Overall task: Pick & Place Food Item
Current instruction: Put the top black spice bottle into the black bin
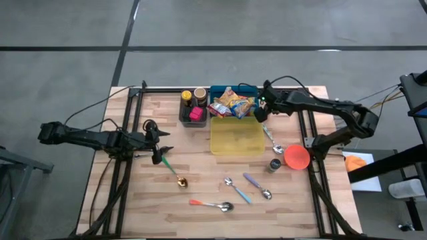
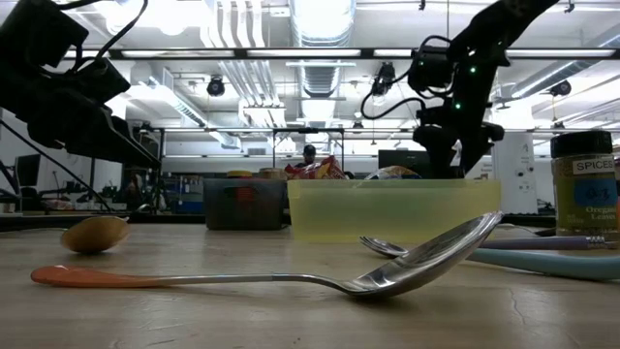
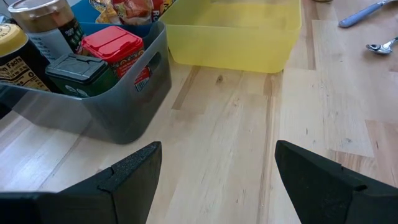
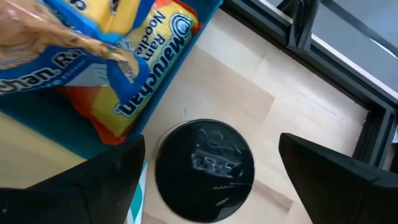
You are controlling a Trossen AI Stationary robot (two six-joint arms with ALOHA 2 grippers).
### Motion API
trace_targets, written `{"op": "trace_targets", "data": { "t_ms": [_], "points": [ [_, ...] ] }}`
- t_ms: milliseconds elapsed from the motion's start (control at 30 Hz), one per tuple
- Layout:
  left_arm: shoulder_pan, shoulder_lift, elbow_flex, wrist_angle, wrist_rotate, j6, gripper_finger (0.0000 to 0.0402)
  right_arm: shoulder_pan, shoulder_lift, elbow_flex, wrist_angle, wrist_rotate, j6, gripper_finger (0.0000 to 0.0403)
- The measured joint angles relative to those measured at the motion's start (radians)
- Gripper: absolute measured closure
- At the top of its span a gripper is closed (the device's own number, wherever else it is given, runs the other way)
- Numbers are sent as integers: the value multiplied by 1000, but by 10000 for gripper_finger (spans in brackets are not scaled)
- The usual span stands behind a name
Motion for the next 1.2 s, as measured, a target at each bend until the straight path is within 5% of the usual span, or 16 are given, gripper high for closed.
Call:
{"op": "trace_targets", "data": {
  "t_ms": [567, 1200],
  "points": [
    [0, 0, 0, -16, 0, 0, 85, -13, 10, -27, 26, 2, -1, 161],
    [0, 0, 0, -24, 0, 0, 85, -12, 1, -40, 26, 3, 27, 173]
  ]
}}
